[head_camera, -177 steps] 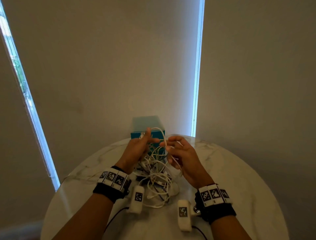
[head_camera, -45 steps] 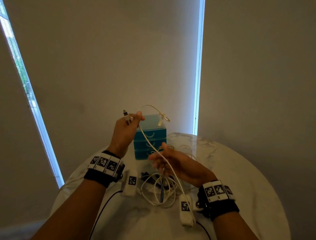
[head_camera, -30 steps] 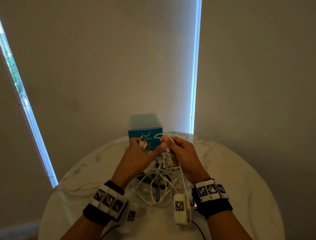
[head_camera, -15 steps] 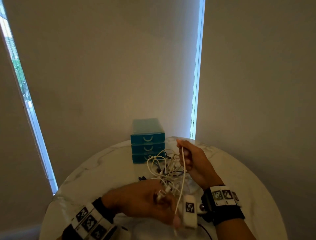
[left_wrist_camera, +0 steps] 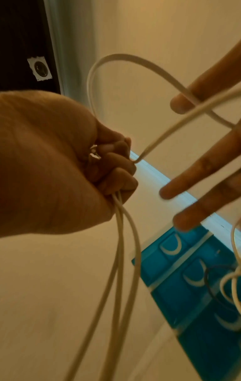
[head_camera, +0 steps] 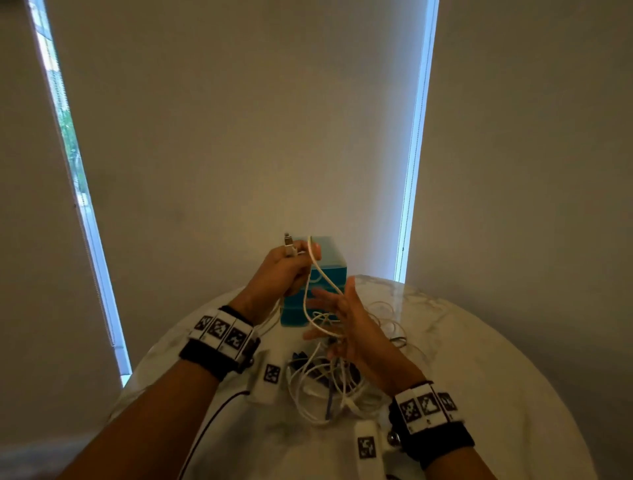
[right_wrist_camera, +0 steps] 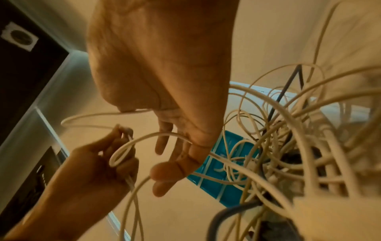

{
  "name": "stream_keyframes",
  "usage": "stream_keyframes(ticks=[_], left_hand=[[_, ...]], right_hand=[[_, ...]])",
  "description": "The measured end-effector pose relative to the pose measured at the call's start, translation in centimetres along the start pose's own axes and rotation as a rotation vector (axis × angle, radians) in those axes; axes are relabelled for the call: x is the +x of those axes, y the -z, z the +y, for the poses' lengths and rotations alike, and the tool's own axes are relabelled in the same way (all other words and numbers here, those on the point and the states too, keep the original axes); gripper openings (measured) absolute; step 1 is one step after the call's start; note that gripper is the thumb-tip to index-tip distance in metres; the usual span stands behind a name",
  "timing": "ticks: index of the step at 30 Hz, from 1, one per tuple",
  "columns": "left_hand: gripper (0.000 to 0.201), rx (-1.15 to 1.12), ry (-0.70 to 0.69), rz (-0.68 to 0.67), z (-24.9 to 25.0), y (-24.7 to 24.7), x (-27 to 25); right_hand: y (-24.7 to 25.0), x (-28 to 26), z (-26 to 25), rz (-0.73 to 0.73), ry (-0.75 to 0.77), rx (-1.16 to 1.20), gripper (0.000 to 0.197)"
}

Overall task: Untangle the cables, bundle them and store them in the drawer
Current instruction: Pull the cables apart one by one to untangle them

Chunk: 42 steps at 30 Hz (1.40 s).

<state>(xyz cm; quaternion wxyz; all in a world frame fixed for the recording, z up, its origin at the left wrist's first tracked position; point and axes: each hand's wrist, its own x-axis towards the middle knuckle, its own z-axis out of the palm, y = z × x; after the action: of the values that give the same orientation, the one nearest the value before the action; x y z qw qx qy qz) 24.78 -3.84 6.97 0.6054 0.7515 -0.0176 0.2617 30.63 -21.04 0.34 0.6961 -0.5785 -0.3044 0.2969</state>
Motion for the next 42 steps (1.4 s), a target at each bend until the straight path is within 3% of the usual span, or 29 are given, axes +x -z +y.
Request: stream_keyframes(ticks=[2,5,9,15,17,20,24,27,30,33,36,39,42], left_hand=[[0.029,0.076,-0.049,0.081,0.4,-0.5,0.7],[0.035,0.139,-0.051,0.143,-0.3,-0.5,1.5],[0.049,0.128,0.162,-0.033,-2.9,-2.5,-0.2],[0.027,0.256,0.048,-0.421,-5.5,-5.0,-1.8],[0.026,0.319,0.026,-0.449,-6.3,-5.5,-1.6],[0.031,0.329,0.017,-0.382,-7.0,-5.3,-1.6],[0.029,0.139,0.035,-0.098,-6.8,-4.4,-2.0],[0.034,-0.094,0.118,0.169,-6.8,-2.9,-1.9],[0.035,-0.199,0.088,0.219,-7.2,-1.4,-2.0],[0.035,-0.190,0.064,0.206,-6.5,-0.6,-2.4],[0.033,-0.120,0.001,0.188,-6.2,0.1,-2.8],[0.031,-0.129,-0.029,0.221,-6.2,1.0,-3.0],[0.037,-0.118,-0.001,0.230,-6.6,1.7,-2.9]], right_hand=[[-0.2,-0.2,-0.1,-0.002,0.004,-0.071,0.084],[0.8,-0.3,-0.3,0.113,0.116,-0.063,0.060],[2.3,-0.2,-1.6,0.207,0.225,0.392,0.038],[4.4,-0.8,-2.2,0.166,0.350,0.813,0.023],[5.0,-0.9,-2.4,0.121,0.410,0.916,0.024],[5.8,-0.9,-2.4,0.080,0.442,1.018,0.021],[5.8,-0.3,-1.5,0.175,0.250,0.650,0.036],[3.9,0.1,-0.4,0.117,0.049,0.483,0.041],[0.7,0.4,0.6,0.020,-0.028,0.158,0.035],[-1.9,0.6,2.0,-0.024,0.019,-0.260,0.026],[-3.2,0.7,2.6,0.039,0.138,-0.457,0.017],[-3.7,0.6,1.7,0.078,0.275,-0.489,0.012],[-3.4,1.1,-1.6,0.193,0.350,-0.327,0.018]])
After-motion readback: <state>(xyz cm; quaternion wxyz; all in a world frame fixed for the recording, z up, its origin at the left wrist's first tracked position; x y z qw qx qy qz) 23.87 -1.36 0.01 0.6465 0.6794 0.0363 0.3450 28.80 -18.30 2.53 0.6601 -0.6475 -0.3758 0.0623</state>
